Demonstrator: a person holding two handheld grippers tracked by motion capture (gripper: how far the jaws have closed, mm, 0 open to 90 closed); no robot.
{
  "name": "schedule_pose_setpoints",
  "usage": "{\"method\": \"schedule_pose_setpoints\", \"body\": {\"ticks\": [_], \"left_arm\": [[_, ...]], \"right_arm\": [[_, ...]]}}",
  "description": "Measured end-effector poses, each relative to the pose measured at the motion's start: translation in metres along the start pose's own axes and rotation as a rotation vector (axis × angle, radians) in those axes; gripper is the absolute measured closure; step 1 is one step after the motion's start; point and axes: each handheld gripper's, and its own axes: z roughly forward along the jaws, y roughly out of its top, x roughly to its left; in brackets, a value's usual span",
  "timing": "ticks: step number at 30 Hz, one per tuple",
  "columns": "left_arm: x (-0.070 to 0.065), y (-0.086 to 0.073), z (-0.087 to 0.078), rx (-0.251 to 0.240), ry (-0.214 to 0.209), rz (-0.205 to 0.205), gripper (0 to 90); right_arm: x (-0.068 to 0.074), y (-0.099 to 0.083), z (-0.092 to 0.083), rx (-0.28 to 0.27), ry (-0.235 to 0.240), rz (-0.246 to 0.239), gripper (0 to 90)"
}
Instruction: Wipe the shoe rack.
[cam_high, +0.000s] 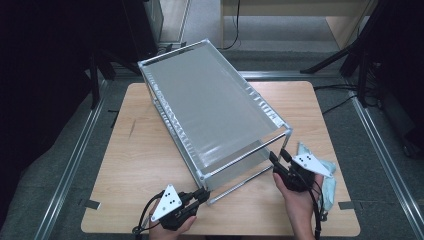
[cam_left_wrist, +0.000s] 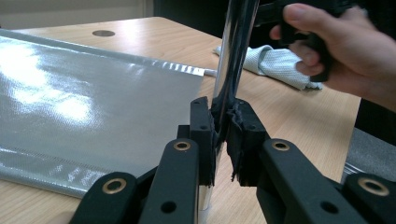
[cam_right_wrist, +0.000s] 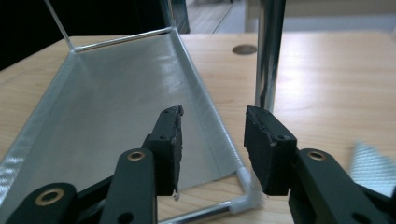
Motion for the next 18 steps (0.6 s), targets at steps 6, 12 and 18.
{"method": "schedule_pose_setpoints", "body": {"ticks": [6, 12, 18], "left_arm": [[0.0, 0.0, 0.0, 0.0, 0.004, 0.001, 81.2], [0.0, 0.0, 0.0, 0.001, 0.004, 0.004, 81.2], [0.001, 0.001, 0.002, 0.002, 0.003, 0.01, 81.3]], "right_arm": [[-0.004, 0.015, -0.02, -0.019, -0.091, -0.031, 50.4], [-0.014, 0.013, 0.011, 0.065, -0.064, 0.002, 68.6], [-0.014, 0.018, 0.025, 0.042, -0.094, 0.017, 80.0]]}}
